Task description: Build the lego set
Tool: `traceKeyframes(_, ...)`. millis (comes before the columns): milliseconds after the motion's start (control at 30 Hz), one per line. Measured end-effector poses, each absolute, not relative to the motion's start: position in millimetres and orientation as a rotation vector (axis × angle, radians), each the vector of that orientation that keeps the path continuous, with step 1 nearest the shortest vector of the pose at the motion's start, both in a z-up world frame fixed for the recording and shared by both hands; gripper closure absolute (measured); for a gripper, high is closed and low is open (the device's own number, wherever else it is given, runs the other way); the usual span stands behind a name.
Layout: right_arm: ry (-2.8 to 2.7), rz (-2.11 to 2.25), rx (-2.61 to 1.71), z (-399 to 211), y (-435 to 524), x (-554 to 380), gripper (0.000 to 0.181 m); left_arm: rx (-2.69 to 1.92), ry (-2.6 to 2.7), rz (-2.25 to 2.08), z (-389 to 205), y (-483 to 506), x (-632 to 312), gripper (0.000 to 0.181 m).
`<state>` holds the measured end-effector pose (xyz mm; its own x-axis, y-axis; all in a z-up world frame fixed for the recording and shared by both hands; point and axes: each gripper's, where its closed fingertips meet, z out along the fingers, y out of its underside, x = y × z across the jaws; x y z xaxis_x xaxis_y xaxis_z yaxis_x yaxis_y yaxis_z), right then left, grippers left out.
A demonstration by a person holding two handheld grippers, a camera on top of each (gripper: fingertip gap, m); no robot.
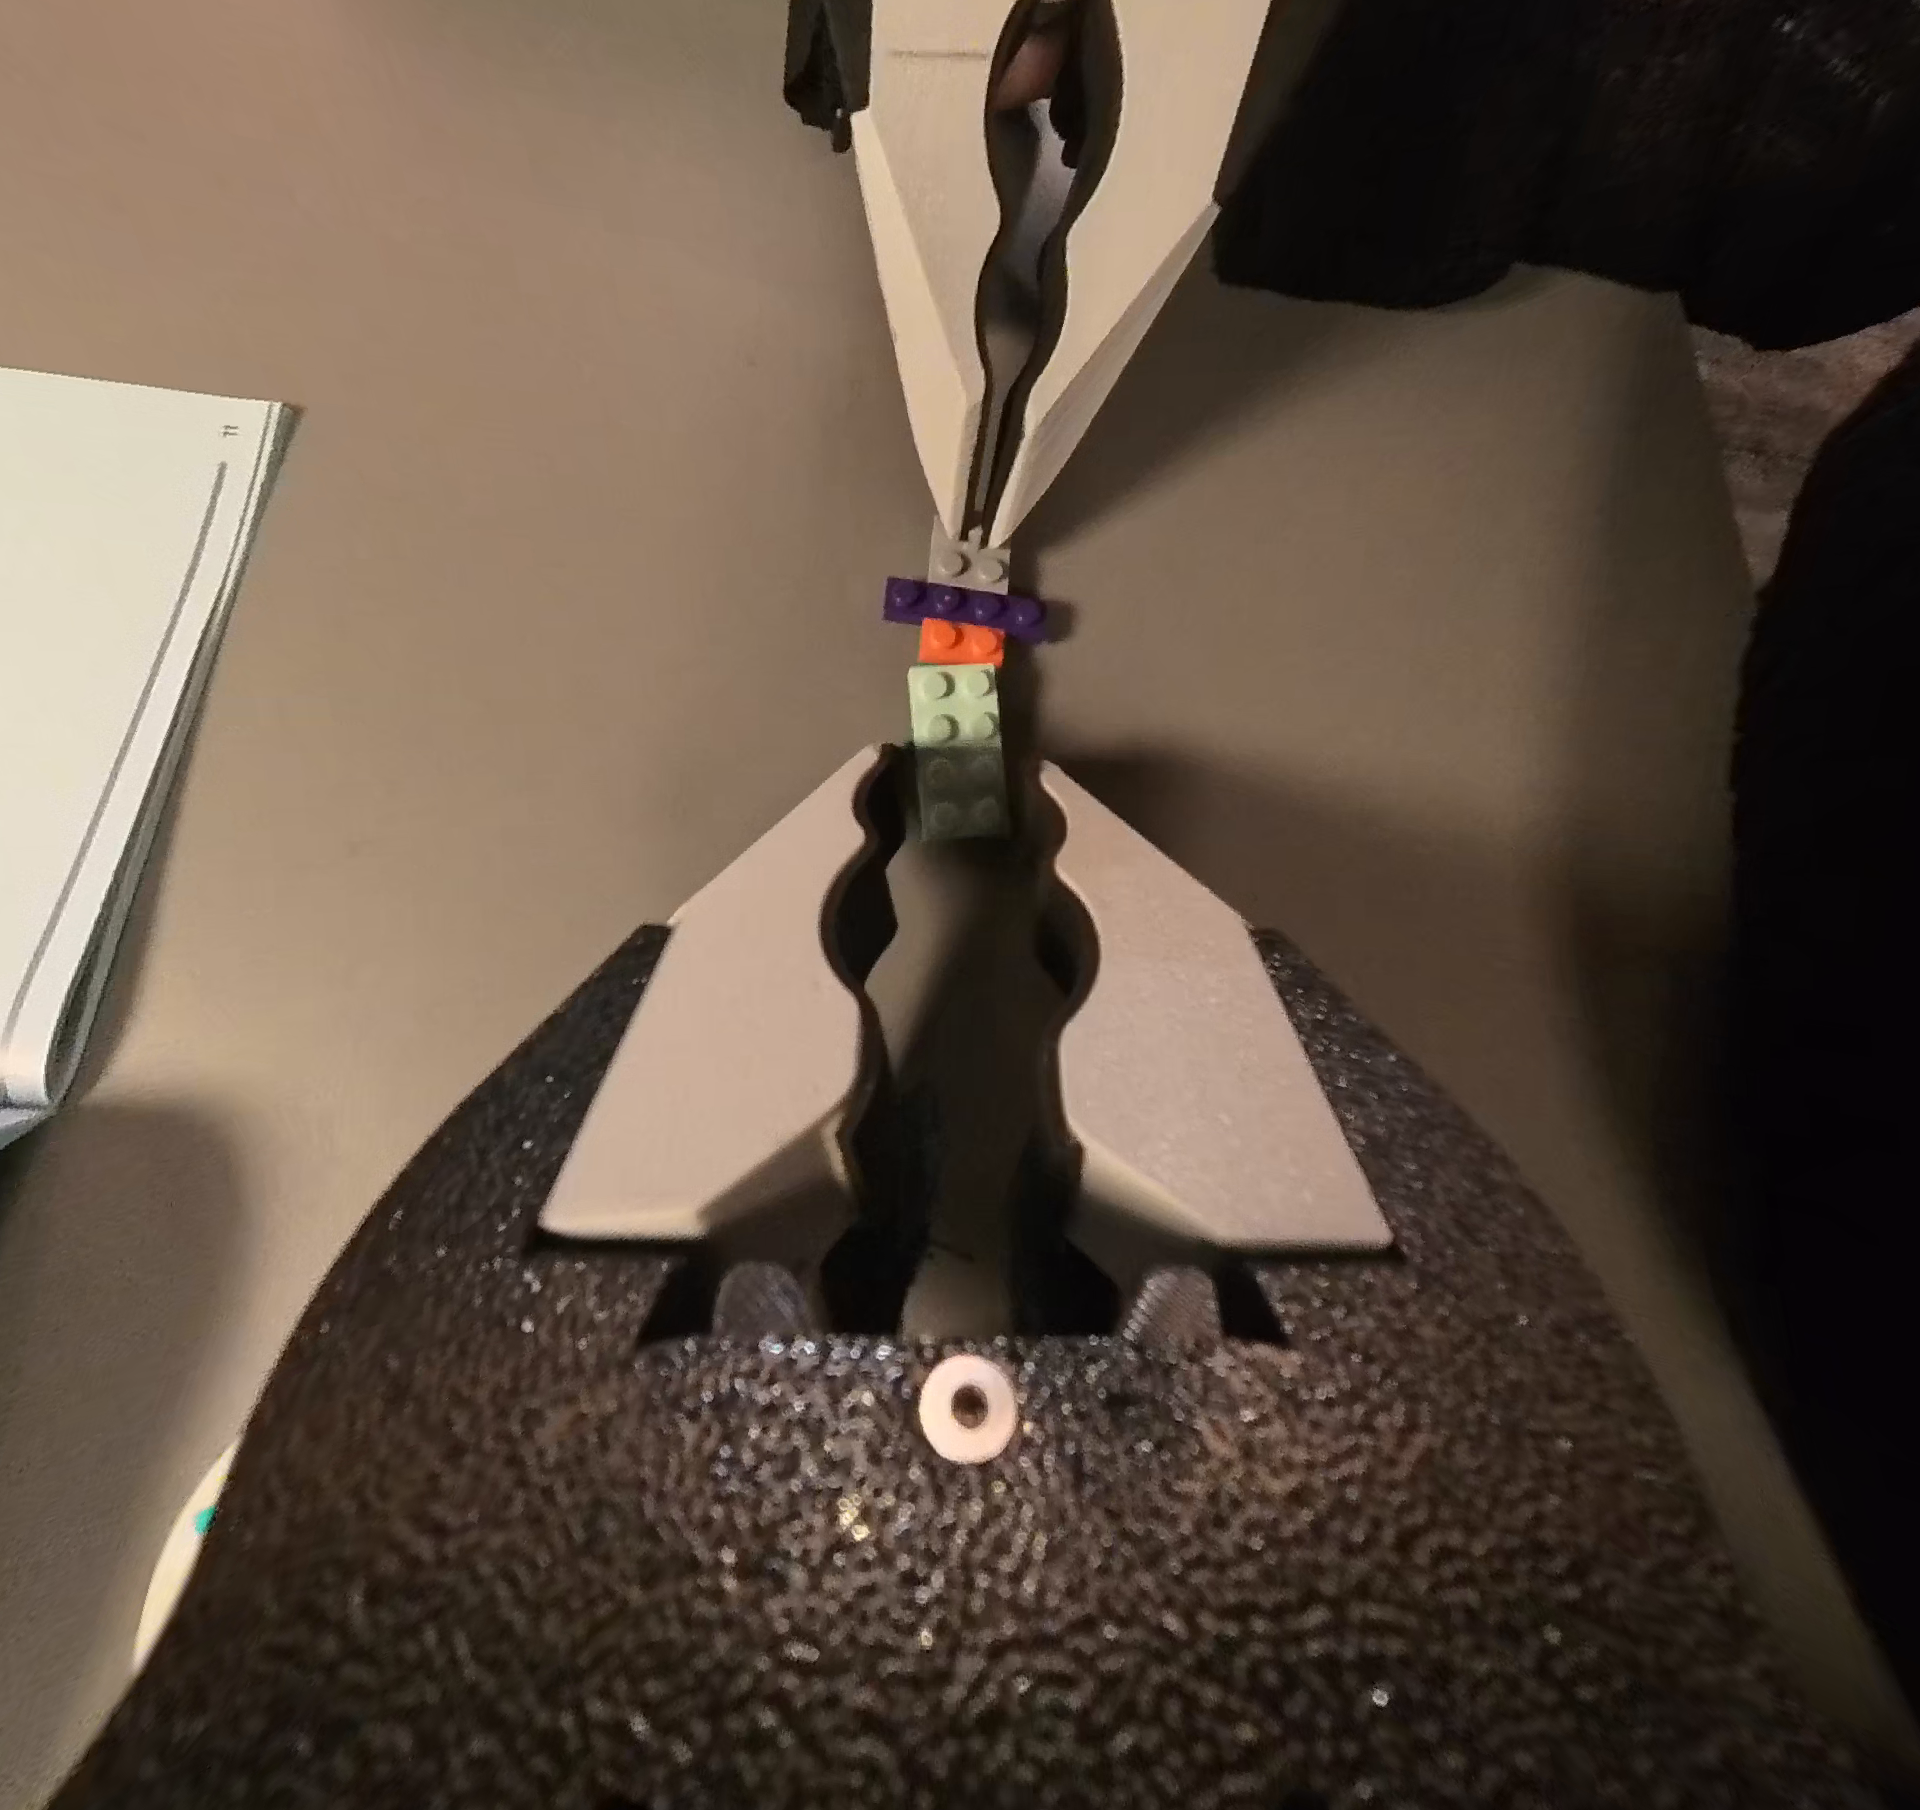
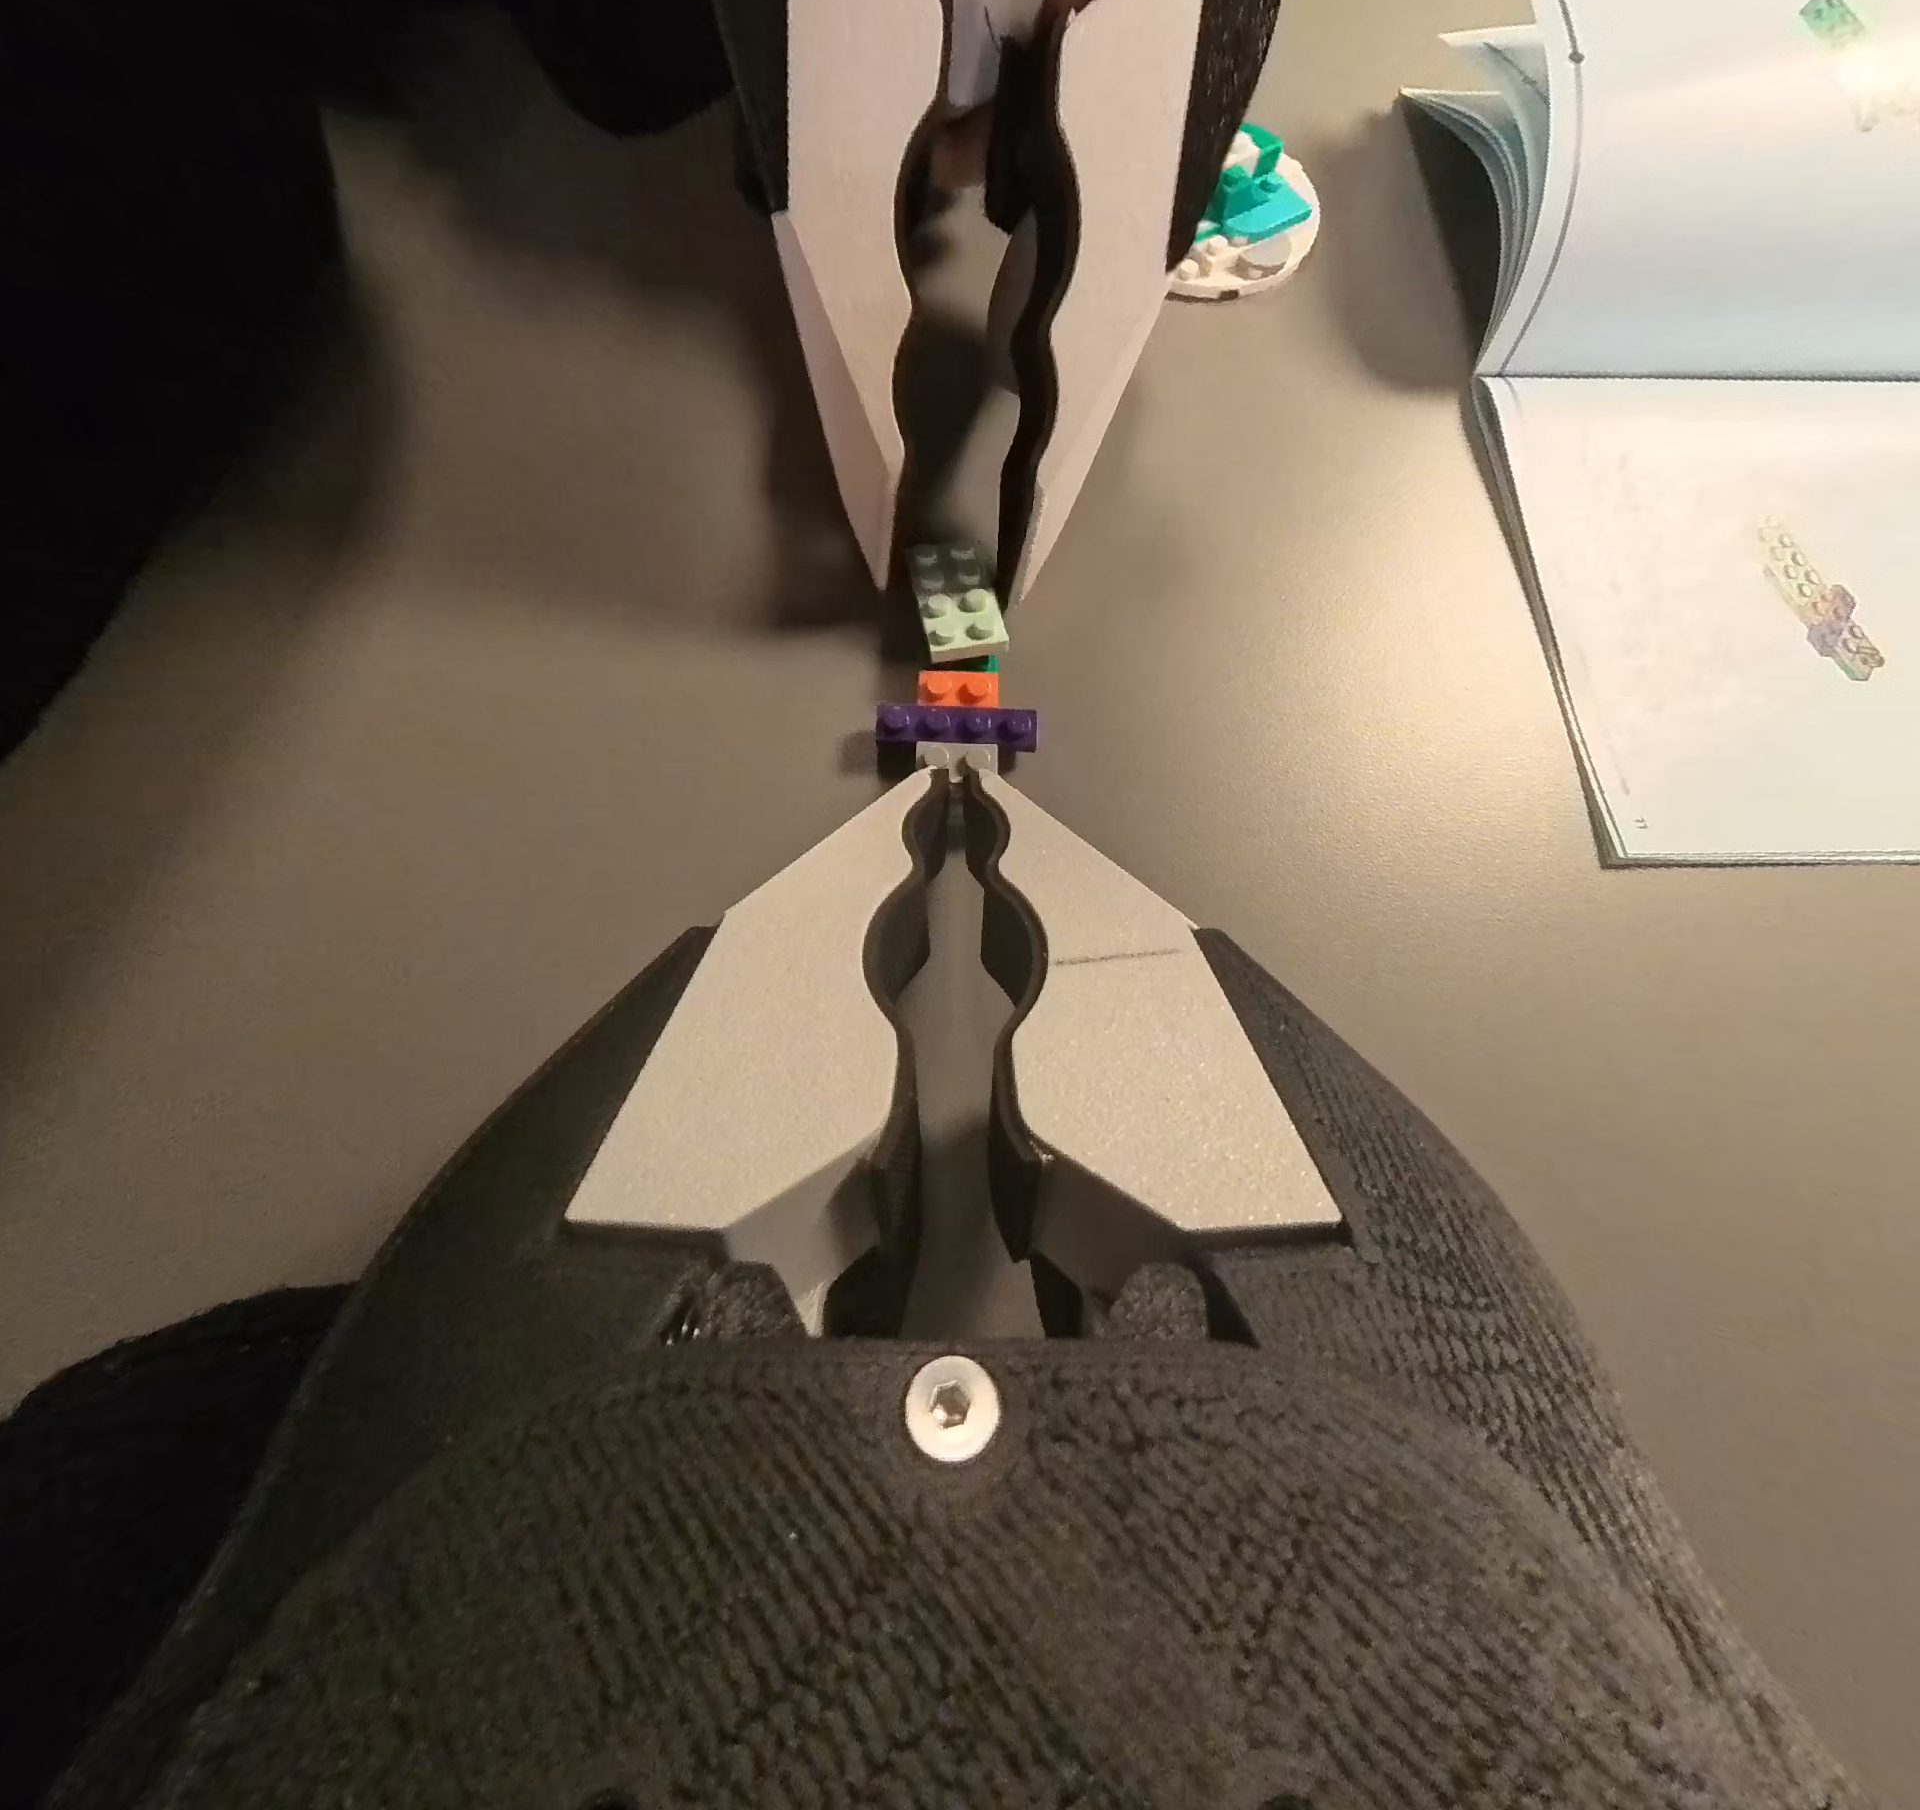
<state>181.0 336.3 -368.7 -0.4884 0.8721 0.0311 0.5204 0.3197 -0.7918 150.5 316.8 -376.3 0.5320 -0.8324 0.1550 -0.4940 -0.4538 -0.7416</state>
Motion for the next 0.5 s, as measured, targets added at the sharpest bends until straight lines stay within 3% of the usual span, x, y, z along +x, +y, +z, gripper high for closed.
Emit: traceKeyframes(500, -2.132, 1.025, -1.231, -368.8, 336.2, 180.9, 0.181, -2.113, 1.148, -0.633, -375.1, 321.9, 154.3, 0.167)
